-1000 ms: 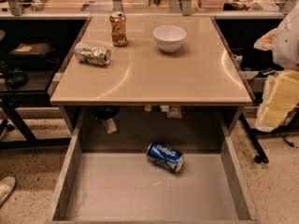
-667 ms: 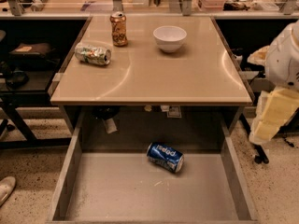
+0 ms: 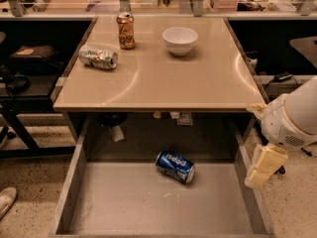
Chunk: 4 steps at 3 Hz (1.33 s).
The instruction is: Pick pepsi can from top drawer and place on counter
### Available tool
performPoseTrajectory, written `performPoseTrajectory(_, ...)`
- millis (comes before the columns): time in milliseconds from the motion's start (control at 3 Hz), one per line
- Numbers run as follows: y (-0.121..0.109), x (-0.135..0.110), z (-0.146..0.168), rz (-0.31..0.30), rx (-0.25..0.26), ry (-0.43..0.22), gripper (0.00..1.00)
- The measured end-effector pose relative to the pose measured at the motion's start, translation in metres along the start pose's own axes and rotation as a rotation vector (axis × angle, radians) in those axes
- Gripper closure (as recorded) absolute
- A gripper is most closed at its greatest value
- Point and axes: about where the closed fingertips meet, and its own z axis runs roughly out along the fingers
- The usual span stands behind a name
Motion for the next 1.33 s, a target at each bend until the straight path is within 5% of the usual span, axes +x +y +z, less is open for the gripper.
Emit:
performPoseTrajectory(333,0.000,0.000,0.000,0.000,0.000,0.000,0.00)
performPoseTrajectory(667,0.008,0.004,0.037,0.040,-0.034,-0.037,0.00)
performPoseTrajectory(1333,0.026,-0.007,0.163,0.205,-0.123,-0.242,0.00)
